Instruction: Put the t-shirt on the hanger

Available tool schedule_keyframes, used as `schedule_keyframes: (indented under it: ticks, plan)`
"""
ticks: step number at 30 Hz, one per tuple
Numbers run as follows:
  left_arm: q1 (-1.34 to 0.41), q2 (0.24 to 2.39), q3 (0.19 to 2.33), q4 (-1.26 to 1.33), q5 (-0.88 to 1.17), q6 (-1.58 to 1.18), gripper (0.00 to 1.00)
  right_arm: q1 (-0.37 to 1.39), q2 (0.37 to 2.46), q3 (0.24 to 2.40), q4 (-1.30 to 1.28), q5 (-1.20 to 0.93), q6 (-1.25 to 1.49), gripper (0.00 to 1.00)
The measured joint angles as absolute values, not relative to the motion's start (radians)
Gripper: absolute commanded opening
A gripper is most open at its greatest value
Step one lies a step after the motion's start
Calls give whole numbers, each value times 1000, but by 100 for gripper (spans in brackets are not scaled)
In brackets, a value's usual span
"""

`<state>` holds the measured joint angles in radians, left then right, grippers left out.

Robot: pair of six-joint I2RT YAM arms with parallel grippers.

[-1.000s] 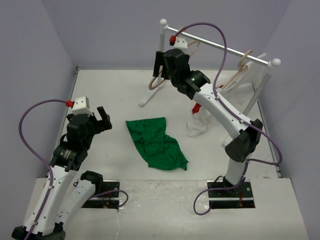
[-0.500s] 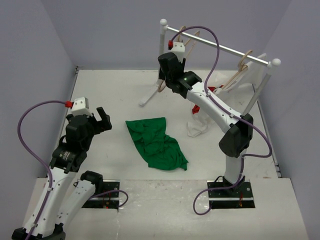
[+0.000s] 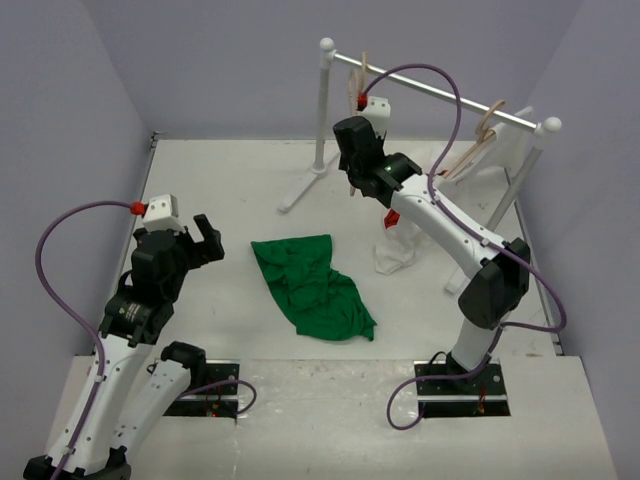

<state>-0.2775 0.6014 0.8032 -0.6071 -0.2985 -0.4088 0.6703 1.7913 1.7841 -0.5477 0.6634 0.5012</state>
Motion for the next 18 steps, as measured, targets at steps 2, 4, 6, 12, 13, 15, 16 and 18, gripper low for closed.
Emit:
schedule_keyframes:
  ticks: [2,4,6,12,13,15,16,18]
  plan:
    - [-278,600,803,-607,-298,-409,100,668,1757,1766,-546,662,507,29]
    - [-278,599,803,-607,-298,-409,100,665,1736,1759,-545,660,509,21]
    - [-278,596,803,-607,-298,-409,100,660,1724,1757,-544,658,509,17]
    - [-278,593,803,-606,-297,-409,100,639,1720,1738,-536,631,506,0]
    - [-278,593,803,-606,-297,-409,100,634,1720,1734,-532,621,506,0]
    - [-278,593,803,-604,-297,-409,100,625,1720,1723,-524,607,505,0]
    - [-278,593,803,-603,-296,-409,100,622,1719,1717,-521,605,505,0]
    - [-278,594,803,-601,-295,-409,100,613,1714,1700,-506,590,501,0]
